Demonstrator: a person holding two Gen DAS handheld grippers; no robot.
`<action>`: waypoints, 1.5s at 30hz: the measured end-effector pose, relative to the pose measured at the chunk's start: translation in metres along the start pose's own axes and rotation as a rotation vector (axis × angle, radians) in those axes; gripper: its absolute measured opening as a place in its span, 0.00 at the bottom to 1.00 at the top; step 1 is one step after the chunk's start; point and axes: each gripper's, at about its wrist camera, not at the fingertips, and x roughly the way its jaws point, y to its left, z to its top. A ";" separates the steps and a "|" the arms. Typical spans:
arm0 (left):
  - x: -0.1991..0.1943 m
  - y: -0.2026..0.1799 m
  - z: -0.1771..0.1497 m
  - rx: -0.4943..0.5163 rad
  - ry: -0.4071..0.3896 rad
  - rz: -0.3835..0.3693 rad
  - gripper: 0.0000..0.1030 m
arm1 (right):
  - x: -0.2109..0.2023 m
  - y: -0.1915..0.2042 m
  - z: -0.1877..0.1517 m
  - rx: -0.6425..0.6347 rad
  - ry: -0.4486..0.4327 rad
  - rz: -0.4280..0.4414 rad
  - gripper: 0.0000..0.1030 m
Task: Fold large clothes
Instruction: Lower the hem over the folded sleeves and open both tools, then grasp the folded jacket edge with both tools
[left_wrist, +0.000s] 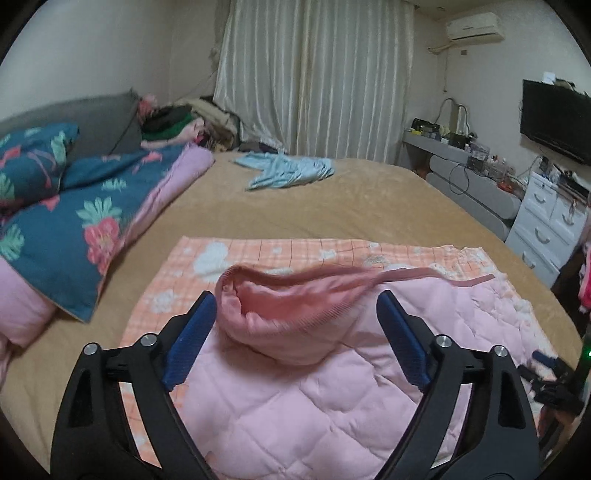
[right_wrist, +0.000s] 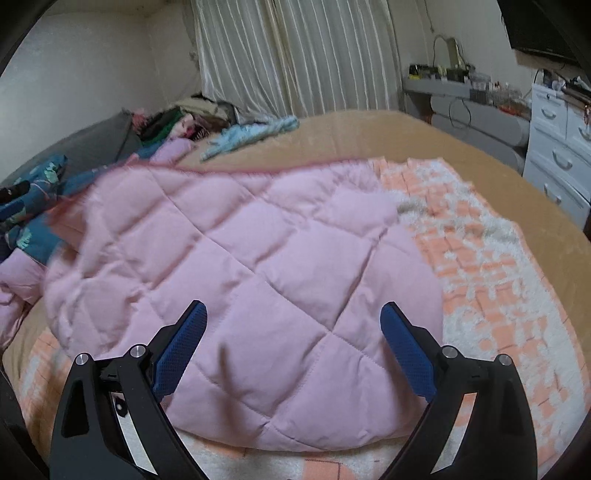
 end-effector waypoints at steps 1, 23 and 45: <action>-0.003 -0.002 0.000 0.007 -0.006 0.002 0.83 | -0.006 0.002 0.001 -0.005 -0.010 0.000 0.92; 0.055 0.077 -0.103 -0.199 0.259 -0.015 0.91 | -0.004 -0.050 -0.013 0.068 0.047 -0.134 0.96; 0.088 0.047 -0.071 -0.131 0.160 0.050 0.17 | 0.018 -0.021 0.041 -0.017 -0.120 -0.153 0.16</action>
